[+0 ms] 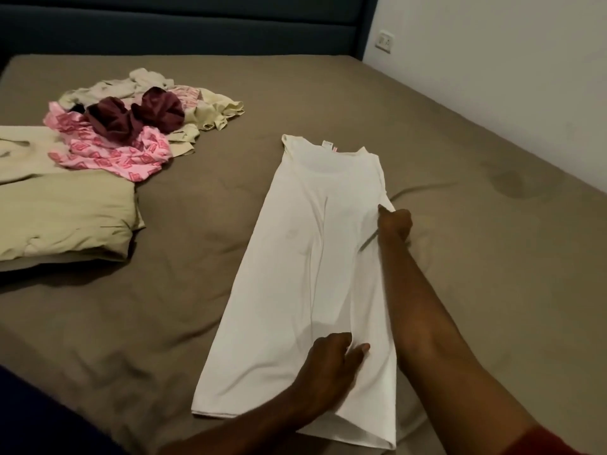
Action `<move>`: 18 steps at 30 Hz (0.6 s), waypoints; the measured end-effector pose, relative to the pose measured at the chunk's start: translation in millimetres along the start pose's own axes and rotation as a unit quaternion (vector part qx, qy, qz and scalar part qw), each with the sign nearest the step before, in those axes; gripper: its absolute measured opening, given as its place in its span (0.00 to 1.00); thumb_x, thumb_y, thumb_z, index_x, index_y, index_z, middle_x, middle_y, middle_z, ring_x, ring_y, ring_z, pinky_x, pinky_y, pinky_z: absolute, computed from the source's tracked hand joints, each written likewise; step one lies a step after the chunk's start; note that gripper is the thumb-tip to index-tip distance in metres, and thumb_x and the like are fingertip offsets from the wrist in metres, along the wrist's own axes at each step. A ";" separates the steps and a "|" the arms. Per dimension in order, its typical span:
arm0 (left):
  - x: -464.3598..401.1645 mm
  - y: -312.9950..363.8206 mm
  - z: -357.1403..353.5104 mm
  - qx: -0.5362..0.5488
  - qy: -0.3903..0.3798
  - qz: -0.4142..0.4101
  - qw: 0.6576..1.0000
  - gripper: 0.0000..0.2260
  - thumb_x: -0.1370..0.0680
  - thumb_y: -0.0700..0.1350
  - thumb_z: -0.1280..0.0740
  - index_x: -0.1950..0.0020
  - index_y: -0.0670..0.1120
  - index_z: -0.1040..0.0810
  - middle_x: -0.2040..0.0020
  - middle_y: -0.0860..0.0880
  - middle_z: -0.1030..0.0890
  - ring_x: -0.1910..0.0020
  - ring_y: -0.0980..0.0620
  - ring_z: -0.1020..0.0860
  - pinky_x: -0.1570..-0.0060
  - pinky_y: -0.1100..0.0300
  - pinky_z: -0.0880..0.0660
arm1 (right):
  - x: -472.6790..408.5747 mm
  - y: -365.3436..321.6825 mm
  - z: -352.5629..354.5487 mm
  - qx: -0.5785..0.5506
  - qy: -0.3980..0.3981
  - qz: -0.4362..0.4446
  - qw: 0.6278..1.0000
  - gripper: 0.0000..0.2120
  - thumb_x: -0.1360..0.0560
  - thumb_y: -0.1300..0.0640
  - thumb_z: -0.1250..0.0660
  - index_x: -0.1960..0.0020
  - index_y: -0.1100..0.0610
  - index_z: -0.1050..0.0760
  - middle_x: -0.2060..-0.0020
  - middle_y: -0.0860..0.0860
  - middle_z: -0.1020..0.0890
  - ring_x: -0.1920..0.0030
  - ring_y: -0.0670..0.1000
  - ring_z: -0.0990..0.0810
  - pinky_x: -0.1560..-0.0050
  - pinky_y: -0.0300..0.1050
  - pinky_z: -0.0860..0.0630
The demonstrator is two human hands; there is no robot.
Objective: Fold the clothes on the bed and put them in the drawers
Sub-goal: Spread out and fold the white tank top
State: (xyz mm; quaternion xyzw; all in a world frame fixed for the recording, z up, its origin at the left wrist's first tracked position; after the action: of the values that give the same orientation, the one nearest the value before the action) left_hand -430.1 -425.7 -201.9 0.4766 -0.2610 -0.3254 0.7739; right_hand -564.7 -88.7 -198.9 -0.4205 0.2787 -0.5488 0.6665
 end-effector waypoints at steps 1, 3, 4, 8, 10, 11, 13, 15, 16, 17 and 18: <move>1.8 -3.1 0.2 -0.013 0.002 -0.001 1.000 0.22 0.17 0.59 0.37 0.66 0.49 0.36 0.71 0.55 0.34 0.71 0.57 0.34 0.69 0.61 0.40 | -12.6 -1.8 -1.0 -0.005 0.007 -0.011 1.000 0.25 0.26 0.51 0.24 0.37 0.66 0.24 0.39 0.62 0.18 0.39 0.62 0.18 0.43 0.53 0.21; 5.2 -5.5 5.3 -0.012 0.015 0.000 1.000 0.23 0.17 0.61 0.38 0.65 0.48 0.36 0.70 0.54 0.34 0.70 0.56 0.35 0.67 0.57 0.38 | -30.2 -5.8 2.5 -0.006 0.029 -0.020 0.999 0.21 0.27 0.56 0.24 0.38 0.66 0.22 0.40 0.62 0.17 0.40 0.61 0.17 0.47 0.49 0.21; 5.0 -4.3 8.3 -0.003 0.026 0.001 1.000 0.24 0.17 0.62 0.39 0.65 0.47 0.36 0.70 0.53 0.34 0.70 0.56 0.36 0.66 0.56 0.38 | -33.5 -10.1 6.2 -0.008 0.041 -0.018 0.999 0.19 0.27 0.58 0.25 0.40 0.66 0.20 0.42 0.61 0.16 0.41 0.60 0.16 0.50 0.47 0.21; 8.8 -0.7 21.3 0.013 0.064 0.009 0.998 0.26 0.16 0.63 0.43 0.67 0.48 0.39 0.71 0.53 0.36 0.71 0.55 0.37 0.67 0.58 0.39 | -35.7 -35.8 -5.7 -0.040 0.027 0.099 0.994 0.08 0.30 0.63 0.26 0.52 0.62 0.17 0.54 0.57 0.13 0.52 0.57 0.14 0.50 0.44 0.20; 15.7 -1.0 27.0 -0.004 0.082 0.023 0.996 0.26 0.16 0.63 0.44 0.69 0.49 0.39 0.73 0.53 0.37 0.72 0.54 0.35 0.67 0.60 0.39 | -31.7 -52.7 -16.4 -0.042 -0.009 0.184 0.982 0.07 0.32 0.63 0.24 0.55 0.60 0.16 0.59 0.52 0.14 0.58 0.53 0.15 0.50 0.43 0.19; 21.5 -3.5 29.6 -0.020 0.092 0.032 0.995 0.26 0.15 0.62 0.44 0.70 0.50 0.40 0.74 0.53 0.37 0.72 0.54 0.35 0.66 0.60 0.38 | -22.3 -60.8 -25.3 -0.023 -0.039 0.222 0.974 0.06 0.32 0.63 0.24 0.55 0.60 0.16 0.59 0.51 0.14 0.59 0.51 0.16 0.52 0.37 0.21; 36.0 -9.9 38.5 -0.048 0.126 0.045 0.990 0.25 0.15 0.61 0.43 0.69 0.52 0.42 0.74 0.53 0.39 0.71 0.54 0.36 0.64 0.58 0.38 | 0.8 -82.0 -49.6 0.011 -0.087 0.295 0.951 0.06 0.30 0.64 0.25 0.54 0.62 0.16 0.58 0.52 0.14 0.58 0.47 0.19 0.55 0.26 0.29; 47.2 -16.3 51.0 -0.083 0.150 0.067 0.983 0.24 0.16 0.62 0.44 0.68 0.52 0.43 0.72 0.53 0.38 0.67 0.53 0.35 0.61 0.58 0.38 | 23.3 -97.0 -79.1 0.024 -0.154 0.331 0.931 0.08 0.30 0.62 0.27 0.52 0.63 0.17 0.57 0.56 0.14 0.58 0.46 0.20 0.51 0.34 0.24; 50.1 -20.4 57.0 -0.110 0.151 0.084 0.979 0.24 0.17 0.63 0.45 0.68 0.52 0.42 0.70 0.53 0.37 0.65 0.52 0.33 0.60 0.58 0.37 | 31.6 -97.2 -94.8 0.046 -0.192 0.325 0.925 0.11 0.30 0.60 0.27 0.49 0.62 0.18 0.57 0.57 0.14 0.58 0.48 0.20 0.48 0.44 0.21; 53.9 -26.2 62.5 -0.141 0.146 0.106 0.974 0.24 0.17 0.65 0.45 0.67 0.52 0.41 0.69 0.54 0.35 0.63 0.52 0.32 0.60 0.57 0.37 | 41.2 -93.3 -107.4 0.077 -0.217 0.323 0.918 0.14 0.28 0.56 0.28 0.44 0.61 0.20 0.57 0.57 0.14 0.56 0.51 0.20 0.46 0.52 0.22; 56.1 -33.3 67.2 -0.167 0.134 0.130 0.968 0.23 0.18 0.66 0.44 0.65 0.52 0.40 0.68 0.54 0.34 0.62 0.51 0.31 0.59 0.57 0.37 | 50.8 -87.1 -114.2 0.118 -0.225 0.323 0.911 0.17 0.25 0.54 0.30 0.39 0.62 0.22 0.55 0.58 0.15 0.53 0.55 0.19 0.45 0.53 0.24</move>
State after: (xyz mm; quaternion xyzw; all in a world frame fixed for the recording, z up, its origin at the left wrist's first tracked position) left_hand -450.1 -517.2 -199.4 0.3423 -0.1566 -0.1945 0.9058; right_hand -690.9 -170.7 -174.9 -0.3386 0.1752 -0.2226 0.8973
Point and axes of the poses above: each hand's wrist, its own x-axis away from the middle knuckle, its own z-axis out of the back of the hand, y = z × x, the point moved 5 cm from there along -x, towards the middle knuckle
